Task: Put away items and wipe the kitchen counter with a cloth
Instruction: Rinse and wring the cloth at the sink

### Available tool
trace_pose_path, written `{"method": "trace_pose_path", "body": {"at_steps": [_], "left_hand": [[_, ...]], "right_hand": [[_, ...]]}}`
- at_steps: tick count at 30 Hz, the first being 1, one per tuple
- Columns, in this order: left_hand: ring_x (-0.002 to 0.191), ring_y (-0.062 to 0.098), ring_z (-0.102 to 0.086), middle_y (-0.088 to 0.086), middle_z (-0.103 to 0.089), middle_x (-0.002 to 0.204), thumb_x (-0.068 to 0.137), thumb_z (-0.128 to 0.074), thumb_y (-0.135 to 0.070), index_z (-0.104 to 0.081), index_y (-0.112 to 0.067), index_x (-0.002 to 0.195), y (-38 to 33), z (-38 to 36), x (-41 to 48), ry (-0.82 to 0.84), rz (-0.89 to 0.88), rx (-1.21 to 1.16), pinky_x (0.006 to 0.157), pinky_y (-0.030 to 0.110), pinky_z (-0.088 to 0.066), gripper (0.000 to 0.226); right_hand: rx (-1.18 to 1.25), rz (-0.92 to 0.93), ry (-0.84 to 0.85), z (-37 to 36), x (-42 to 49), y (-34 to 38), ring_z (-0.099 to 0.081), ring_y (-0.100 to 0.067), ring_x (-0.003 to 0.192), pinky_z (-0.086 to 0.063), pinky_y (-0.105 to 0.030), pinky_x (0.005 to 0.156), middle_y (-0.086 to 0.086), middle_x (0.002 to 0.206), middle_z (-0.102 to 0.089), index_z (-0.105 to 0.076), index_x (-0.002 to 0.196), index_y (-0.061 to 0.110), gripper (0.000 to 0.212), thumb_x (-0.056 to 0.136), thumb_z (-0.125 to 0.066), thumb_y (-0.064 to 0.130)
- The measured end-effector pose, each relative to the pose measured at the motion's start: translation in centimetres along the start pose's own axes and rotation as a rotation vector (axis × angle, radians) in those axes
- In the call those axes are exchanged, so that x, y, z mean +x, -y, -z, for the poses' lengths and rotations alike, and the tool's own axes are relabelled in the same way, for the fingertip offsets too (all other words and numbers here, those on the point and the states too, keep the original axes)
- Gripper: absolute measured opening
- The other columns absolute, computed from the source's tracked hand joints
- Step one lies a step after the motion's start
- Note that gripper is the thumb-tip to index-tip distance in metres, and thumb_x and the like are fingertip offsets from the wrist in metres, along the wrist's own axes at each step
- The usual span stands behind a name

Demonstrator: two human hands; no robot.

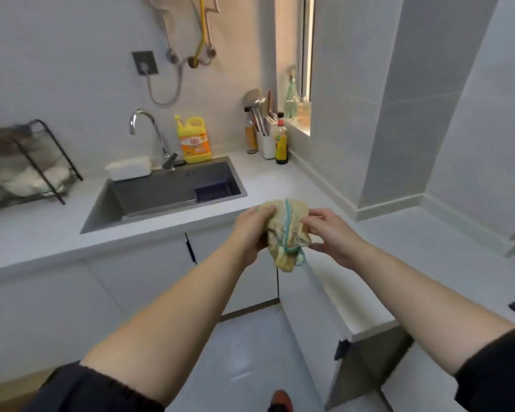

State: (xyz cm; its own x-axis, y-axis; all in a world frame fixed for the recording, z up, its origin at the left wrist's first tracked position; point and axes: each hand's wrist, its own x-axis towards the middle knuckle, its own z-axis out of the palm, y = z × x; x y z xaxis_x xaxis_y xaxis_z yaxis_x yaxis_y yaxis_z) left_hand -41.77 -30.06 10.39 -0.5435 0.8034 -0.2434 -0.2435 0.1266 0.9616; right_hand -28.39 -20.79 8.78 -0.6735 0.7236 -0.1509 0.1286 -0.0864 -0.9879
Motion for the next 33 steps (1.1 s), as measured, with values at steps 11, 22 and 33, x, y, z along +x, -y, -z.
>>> {"method": "trace_pose_path", "body": {"at_steps": [11,22,33], "left_hand": [[0.076,0.024,-0.059,0.015,-0.061,0.093,0.099,-0.045,-0.015,-0.059,-0.006,0.107,-10.2,23.2,20.9,-0.349,-0.043,-0.067,0.063,0.032,-0.049,0.018],[0.058,0.018,-0.045,0.007,-0.051,0.057,0.092,-0.056,-0.014,-0.054,-0.009,0.057,-9.4,49.9,38.8,-0.359,-0.069,0.732,0.057,0.028,-0.031,0.035],[0.142,0.004,-0.011,-0.015,-0.015,0.153,0.078,-0.074,-0.015,-0.005,-0.029,0.152,-11.2,59.8,50.7,0.138,-0.035,0.660,0.116,0.028,-0.018,0.102]], "right_hand": [[-0.455,0.067,0.306,-22.2,29.4,6.8,-0.063,-0.016,0.085,-0.054,-0.034,0.080,-0.006,0.091,-0.070,-0.070,0.093,0.010,0.038,0.083,-0.064,0.046],[-0.451,0.143,0.017,-36.9,52.6,11.9,-0.059,-0.027,0.091,-0.049,-0.038,0.083,-0.010,0.089,-0.063,-0.064,0.090,0.010,0.020,0.093,-0.045,0.017],[-0.461,-0.001,0.108,-49.0,62.6,14.2,-0.061,-0.025,0.070,-0.059,-0.033,0.061,-0.015,0.080,-0.059,-0.061,0.092,-0.005,0.019,0.096,-0.049,0.010]]}}
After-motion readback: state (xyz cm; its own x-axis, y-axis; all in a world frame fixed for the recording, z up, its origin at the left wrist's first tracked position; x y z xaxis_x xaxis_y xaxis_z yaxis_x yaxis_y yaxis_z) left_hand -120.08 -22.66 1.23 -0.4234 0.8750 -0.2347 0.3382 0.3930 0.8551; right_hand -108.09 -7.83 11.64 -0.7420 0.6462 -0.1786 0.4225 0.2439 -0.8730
